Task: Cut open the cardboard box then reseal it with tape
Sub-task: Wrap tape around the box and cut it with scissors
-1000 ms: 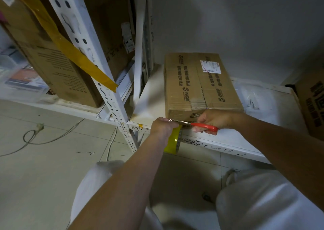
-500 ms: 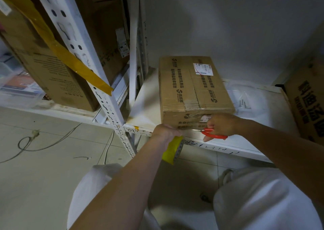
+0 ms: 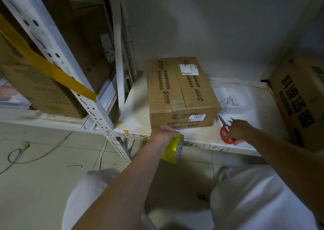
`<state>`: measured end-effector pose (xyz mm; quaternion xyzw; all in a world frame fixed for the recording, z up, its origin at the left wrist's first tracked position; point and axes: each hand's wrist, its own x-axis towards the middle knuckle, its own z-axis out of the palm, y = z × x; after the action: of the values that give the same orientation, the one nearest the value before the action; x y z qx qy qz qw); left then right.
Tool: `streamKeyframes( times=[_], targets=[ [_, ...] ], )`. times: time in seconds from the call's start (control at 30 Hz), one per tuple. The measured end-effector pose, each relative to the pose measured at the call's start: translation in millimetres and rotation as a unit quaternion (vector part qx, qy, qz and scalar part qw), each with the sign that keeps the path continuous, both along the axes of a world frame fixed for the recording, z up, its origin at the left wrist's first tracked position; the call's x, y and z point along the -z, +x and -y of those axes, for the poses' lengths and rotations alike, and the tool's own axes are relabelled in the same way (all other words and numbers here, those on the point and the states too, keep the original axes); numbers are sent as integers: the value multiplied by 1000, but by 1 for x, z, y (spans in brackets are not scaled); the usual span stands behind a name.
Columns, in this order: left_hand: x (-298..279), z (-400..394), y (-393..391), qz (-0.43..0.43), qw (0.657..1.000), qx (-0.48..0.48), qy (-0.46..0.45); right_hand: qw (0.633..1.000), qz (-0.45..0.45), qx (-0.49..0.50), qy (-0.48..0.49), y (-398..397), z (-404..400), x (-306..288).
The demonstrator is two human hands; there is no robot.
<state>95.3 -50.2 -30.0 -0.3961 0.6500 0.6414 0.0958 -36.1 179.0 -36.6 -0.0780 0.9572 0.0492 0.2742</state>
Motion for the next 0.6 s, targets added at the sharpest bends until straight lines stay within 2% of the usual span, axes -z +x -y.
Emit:
streamKeyframes(
  times=[0.07,0.27,0.33,0.4,0.47,0.53,0.6],
  targets=[
    [1,1,-1,-3,1000,-5,1,999,0,32,-17,0,6,6],
    [1,9,1,-10,1000,-19,9,995,-74,55,-37,0,16,16],
    [3,12,2,-5,1000,-27,9,989,-128,54,-42,1,19,13],
    [6,14,3,2,1000,-30,7,960,-266,42,-82,6,26,3],
    [8,17,5,4,999,-33,10,902,-398,14,-168,14,40,-15],
    [10,20,7,3,999,-37,13,853,-455,-51,-252,24,60,-35],
    [11,23,9,-2,999,-38,16,818,-482,-166,-266,34,84,-45]
  ],
)
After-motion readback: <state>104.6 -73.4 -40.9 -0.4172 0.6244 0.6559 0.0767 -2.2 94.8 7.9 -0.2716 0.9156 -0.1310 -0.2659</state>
